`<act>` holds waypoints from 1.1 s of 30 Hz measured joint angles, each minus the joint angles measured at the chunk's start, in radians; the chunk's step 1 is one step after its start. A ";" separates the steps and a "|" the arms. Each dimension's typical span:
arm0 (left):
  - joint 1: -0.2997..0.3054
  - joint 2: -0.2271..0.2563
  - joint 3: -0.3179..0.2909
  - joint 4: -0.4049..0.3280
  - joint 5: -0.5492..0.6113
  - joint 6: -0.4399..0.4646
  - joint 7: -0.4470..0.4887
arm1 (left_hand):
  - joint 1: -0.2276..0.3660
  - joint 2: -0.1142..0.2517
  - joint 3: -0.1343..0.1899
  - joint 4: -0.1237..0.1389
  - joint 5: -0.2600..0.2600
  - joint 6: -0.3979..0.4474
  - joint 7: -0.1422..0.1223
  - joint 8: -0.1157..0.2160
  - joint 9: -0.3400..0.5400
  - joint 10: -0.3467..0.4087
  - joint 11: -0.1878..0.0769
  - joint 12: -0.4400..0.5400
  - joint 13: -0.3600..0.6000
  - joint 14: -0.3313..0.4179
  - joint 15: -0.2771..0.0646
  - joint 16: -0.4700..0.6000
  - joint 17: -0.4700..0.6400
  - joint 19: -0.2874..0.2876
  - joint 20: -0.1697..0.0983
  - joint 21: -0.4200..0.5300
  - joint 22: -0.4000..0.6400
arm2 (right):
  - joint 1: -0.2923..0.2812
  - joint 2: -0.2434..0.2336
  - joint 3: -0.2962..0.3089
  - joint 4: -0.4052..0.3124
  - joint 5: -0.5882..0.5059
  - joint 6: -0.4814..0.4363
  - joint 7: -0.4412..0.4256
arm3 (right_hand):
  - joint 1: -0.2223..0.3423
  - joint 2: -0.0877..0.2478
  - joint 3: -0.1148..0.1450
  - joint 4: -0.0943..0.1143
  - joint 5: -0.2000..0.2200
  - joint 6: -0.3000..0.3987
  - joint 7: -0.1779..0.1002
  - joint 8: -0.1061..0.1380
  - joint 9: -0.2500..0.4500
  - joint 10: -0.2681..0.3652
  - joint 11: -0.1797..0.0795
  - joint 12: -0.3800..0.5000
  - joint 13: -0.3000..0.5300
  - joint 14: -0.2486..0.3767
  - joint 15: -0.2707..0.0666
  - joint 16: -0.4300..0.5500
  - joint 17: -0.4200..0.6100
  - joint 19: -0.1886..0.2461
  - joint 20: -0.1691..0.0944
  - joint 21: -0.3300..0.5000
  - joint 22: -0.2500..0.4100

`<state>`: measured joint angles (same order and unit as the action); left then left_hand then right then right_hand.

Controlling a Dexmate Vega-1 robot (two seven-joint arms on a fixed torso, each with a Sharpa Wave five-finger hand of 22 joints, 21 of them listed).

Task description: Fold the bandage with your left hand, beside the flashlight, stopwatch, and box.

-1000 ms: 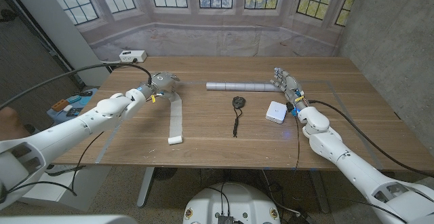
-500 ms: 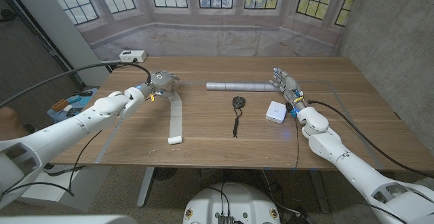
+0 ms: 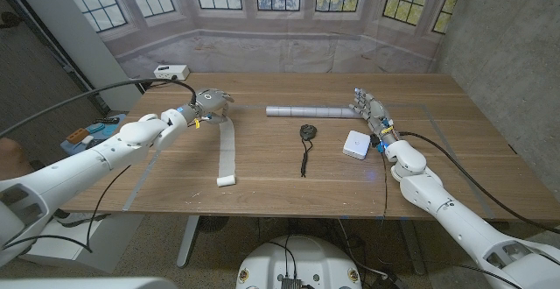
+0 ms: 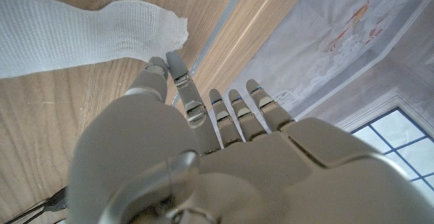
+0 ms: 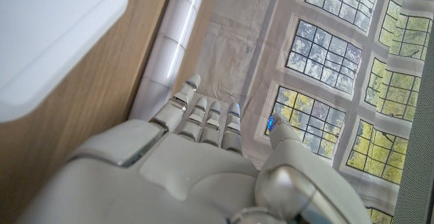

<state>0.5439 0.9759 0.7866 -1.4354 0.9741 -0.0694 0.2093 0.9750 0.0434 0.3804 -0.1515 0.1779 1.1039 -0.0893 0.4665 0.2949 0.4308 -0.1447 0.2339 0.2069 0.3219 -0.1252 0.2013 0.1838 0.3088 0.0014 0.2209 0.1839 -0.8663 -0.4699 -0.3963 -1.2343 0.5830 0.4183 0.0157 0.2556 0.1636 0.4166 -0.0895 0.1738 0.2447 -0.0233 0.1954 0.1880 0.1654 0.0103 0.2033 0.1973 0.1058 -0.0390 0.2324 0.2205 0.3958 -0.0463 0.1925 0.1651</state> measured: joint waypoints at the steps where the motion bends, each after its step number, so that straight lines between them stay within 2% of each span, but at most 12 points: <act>1: -0.001 0.001 -0.001 -0.001 0.001 -0.002 -0.002 | 0.000 0.000 0.000 0.000 0.000 0.000 0.000 0.000 -0.001 0.000 0.000 0.000 0.000 0.000 0.000 0.000 0.000 0.000 0.000 0.000 0.000 | -0.002 0.000 0.000 -0.001 0.000 0.001 -0.001 | 0.000 0.000 0.000 0.000 0.000 0.000 0.000 0.000 0.000 0.000 0.000 0.000 0.000 0.000 0.000 0.000 0.000 0.000 0.000 0.000 0.000; 16: 0.003 0.012 -0.023 -0.037 0.009 -0.021 -0.036 | 0.000 0.000 0.000 0.000 0.000 0.000 0.000 0.000 -0.003 0.007 0.000 0.000 0.000 0.000 0.000 0.000 0.000 0.000 0.000 0.000 0.000 | -0.021 -0.005 0.006 -0.022 0.001 0.008 -0.012 | 0.000 0.000 -0.004 0.004 0.000 0.000 0.000 0.000 0.000 0.000 0.000 0.000 0.000 0.000 0.000 0.000 0.000 0.000 0.000 0.000 0.000; 33: 0.059 0.034 -0.060 -0.111 0.009 0.002 -0.063 | 0.000 0.000 0.000 0.000 0.000 0.000 0.000 0.008 -0.007 0.011 -0.004 0.000 0.000 0.003 -0.003 0.000 0.000 0.000 0.000 0.000 0.000 | -0.037 -0.013 0.013 -0.043 -0.001 0.021 -0.017 | 0.000 0.000 -0.004 0.004 0.000 0.000 0.000 0.000 0.000 0.000 0.000 0.000 0.000 0.004 0.004 0.000 0.000 0.000 0.000 0.000 0.000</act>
<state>0.6025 1.0098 0.7266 -1.5466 0.9830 -0.0672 0.1459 0.9750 0.0434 0.3805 -0.1516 0.1779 1.1038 -0.0893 0.4750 0.2874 0.4414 -0.1483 0.2339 0.2068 0.3253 -0.1287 0.2013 0.1836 0.3090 0.0015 0.2209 0.1839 -0.9034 -0.4831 -0.3830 -1.2770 0.5817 0.4391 -0.0010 0.2556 0.1636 0.4124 -0.0853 0.1738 0.2447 -0.0233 0.1954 0.1880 0.1654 0.0102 0.2033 0.1973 0.1095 -0.0353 0.2324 0.2205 0.3959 -0.0462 0.1925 0.1650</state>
